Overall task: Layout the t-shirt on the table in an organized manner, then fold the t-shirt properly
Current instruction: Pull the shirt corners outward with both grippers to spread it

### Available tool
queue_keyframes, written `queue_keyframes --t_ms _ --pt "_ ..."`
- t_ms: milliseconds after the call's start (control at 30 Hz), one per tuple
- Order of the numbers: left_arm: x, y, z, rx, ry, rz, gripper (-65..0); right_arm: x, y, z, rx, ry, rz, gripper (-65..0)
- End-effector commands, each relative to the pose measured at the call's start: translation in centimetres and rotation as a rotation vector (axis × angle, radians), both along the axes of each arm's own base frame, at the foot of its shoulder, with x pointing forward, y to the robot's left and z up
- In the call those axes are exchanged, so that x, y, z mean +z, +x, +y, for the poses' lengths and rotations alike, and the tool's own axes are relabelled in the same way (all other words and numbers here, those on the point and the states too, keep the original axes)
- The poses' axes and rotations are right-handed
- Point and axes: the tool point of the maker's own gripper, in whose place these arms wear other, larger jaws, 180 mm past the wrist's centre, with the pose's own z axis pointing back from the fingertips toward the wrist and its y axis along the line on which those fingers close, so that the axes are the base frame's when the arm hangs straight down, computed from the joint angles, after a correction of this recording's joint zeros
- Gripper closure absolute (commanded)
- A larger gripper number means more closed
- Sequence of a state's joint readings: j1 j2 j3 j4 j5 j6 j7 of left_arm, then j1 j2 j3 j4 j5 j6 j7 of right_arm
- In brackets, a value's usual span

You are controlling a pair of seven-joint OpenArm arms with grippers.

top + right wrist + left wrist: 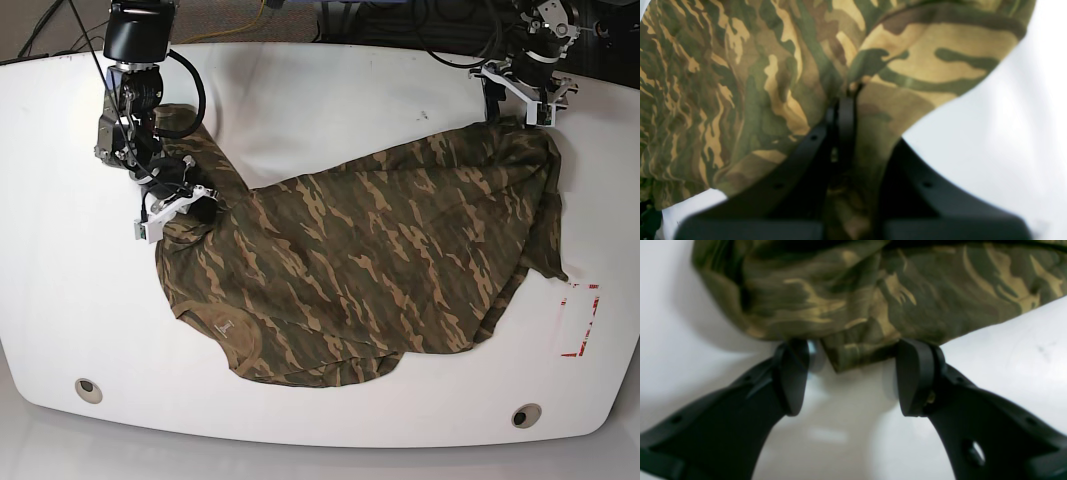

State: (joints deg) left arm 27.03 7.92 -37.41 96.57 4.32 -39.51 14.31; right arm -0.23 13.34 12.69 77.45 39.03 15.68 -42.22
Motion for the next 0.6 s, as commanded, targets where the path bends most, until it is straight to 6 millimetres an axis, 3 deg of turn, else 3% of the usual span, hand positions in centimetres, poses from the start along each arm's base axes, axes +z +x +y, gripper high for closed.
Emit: queue_keyframes --t_ms 0,200,267,433,567 --pt "-0.4 -0.3 -0.3 -0.017 0.005 0.035 -38.7 0.4 0.3 -0.9 0.001 -0.027 -0.006 0.0" --pt "-0.5 0.1 -1.4 -0.046 -0.009 0.031 -38.1 0.4 0.3 -0.9 0.001 -0.027 -0.006 0.0" --pt "-0.6 0.1 -1.5 -0.051 -0.005 0.036 -34.8 0.4 0.3 -0.9 0.001 -0.027 -0.006 0.0" --pt "-1.0 0.7 -2.6 -0.111 0.027 0.055 -16.7 0.4 0.2 -0.9 0.001 -0.027 -0.004 0.0" --pt "-1.0 1.3 -2.8 -0.129 0.051 0.059 -6.4 0.4 0.2 -0.9 0.001 -0.027 -0.004 0.0"
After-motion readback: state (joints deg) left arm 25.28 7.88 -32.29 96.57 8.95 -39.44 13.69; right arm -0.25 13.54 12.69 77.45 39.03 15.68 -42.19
